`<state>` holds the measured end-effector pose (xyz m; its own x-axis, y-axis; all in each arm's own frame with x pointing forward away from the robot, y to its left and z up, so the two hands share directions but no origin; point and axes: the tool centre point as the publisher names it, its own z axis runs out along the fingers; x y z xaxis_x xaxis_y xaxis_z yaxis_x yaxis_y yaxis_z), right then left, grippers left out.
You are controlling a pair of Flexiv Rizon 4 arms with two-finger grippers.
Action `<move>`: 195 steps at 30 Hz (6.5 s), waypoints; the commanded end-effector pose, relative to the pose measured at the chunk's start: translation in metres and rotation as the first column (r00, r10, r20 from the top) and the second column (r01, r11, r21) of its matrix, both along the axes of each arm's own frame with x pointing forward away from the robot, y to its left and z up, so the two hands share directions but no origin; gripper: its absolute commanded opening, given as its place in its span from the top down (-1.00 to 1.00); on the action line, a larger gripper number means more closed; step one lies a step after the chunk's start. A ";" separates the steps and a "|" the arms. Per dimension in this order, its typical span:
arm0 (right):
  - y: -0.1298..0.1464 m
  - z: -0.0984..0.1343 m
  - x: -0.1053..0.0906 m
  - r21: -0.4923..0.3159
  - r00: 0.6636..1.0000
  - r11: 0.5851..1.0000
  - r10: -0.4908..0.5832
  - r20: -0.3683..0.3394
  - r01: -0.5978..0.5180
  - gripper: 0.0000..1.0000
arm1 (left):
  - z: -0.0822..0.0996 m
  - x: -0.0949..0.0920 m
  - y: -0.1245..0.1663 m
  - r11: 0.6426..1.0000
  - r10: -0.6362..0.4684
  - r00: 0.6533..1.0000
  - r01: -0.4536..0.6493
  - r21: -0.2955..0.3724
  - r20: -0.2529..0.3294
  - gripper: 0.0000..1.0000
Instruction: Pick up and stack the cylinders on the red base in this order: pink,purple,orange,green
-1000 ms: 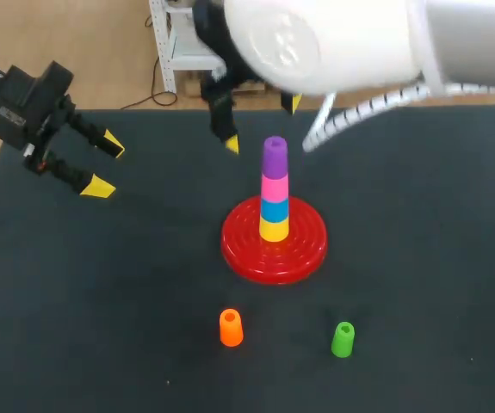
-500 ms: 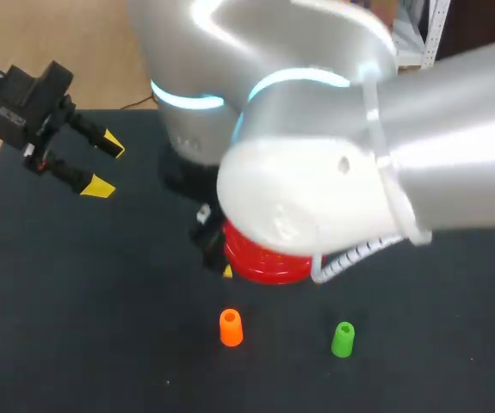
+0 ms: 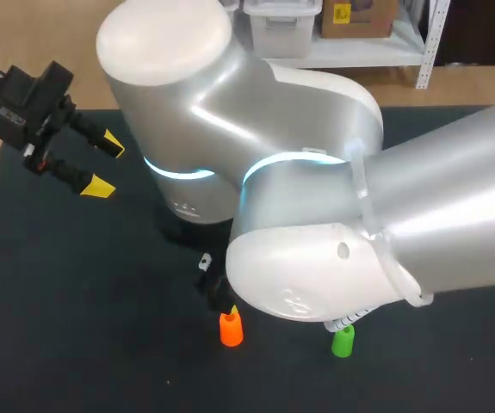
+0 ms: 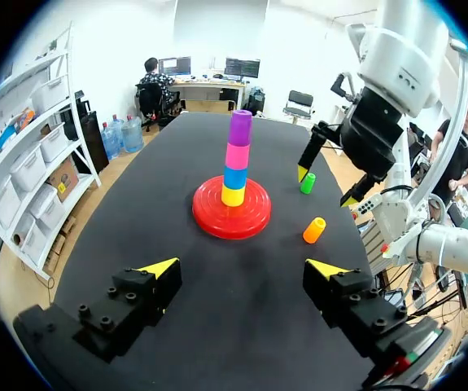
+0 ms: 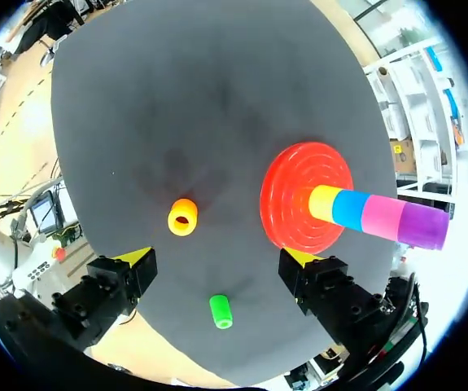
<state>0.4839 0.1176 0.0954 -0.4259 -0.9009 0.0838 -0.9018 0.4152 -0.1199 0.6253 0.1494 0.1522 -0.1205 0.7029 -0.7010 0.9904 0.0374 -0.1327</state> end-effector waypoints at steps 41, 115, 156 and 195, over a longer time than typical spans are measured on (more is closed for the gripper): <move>0.023 -0.049 -0.035 0.167 0.970 0.970 0.202 -0.136 -0.179 -1.00 | -0.001 -0.001 0.000 1.000 0.001 1.000 -0.001 -0.002 0.003 -1.00; -0.059 0.153 0.120 0.387 0.930 0.855 -0.368 -0.016 0.345 1.00 | -0.001 -0.001 0.000 1.000 0.001 1.000 -0.001 -0.002 0.003 -1.00; -0.047 0.138 0.152 0.170 0.947 0.933 -0.304 -0.099 0.317 1.00 | -0.001 -0.001 0.000 1.000 0.001 1.000 -0.001 -0.002 0.003 -1.00; -0.076 0.104 0.052 0.262 0.974 0.938 -0.212 -0.084 0.227 -1.00 | -0.001 -0.001 0.000 1.000 0.001 1.000 -0.001 -0.002 0.003 -1.00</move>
<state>0.5520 0.0505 0.2274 -0.6304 -0.7763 -0.0061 -0.7743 0.6282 0.0769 0.6253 0.1494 0.1522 -0.1206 0.7029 -0.7010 0.9904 0.0375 -0.1327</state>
